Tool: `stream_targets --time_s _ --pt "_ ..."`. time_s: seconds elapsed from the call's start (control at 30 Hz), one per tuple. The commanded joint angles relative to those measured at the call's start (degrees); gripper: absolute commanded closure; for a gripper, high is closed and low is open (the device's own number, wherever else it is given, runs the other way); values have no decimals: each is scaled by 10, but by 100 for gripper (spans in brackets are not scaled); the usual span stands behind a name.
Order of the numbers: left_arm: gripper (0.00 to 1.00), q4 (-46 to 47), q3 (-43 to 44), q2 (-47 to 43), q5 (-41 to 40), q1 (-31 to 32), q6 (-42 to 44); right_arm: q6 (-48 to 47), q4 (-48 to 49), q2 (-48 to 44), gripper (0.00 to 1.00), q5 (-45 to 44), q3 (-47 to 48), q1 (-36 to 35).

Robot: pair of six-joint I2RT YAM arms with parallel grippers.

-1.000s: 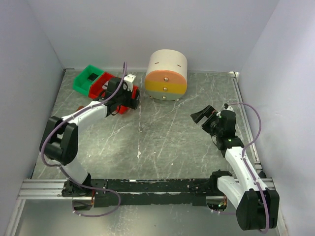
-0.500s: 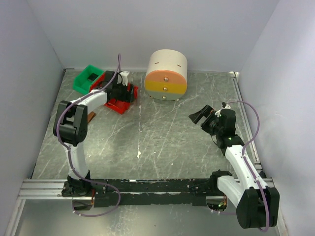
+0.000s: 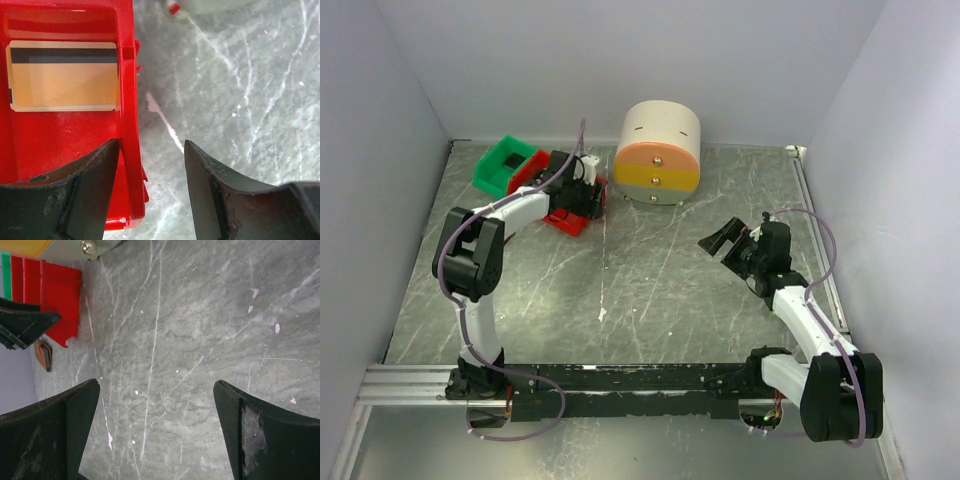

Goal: Take the credit cards out of the card holder

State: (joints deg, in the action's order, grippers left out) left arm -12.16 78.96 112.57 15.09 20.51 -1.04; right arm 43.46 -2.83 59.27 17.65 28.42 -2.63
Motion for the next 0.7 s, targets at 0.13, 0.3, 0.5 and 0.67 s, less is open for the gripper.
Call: stream_targets --time_s 0.13,0.3,0.5,0.67 --pt "35 -19 -37 -38 -10 90 -9 -14 19 22 0 6 1 1" --pt "33 15 -83 -63 -10 130 -60 -30 2 26 0 -3 10 1" --pt "33 29 -114 -74 -27 181 -112 -40 -11 28 0 -5 15 1" --pt "33 51 -124 -84 -43 234 -160 -30 9 37 0 19 9 1"
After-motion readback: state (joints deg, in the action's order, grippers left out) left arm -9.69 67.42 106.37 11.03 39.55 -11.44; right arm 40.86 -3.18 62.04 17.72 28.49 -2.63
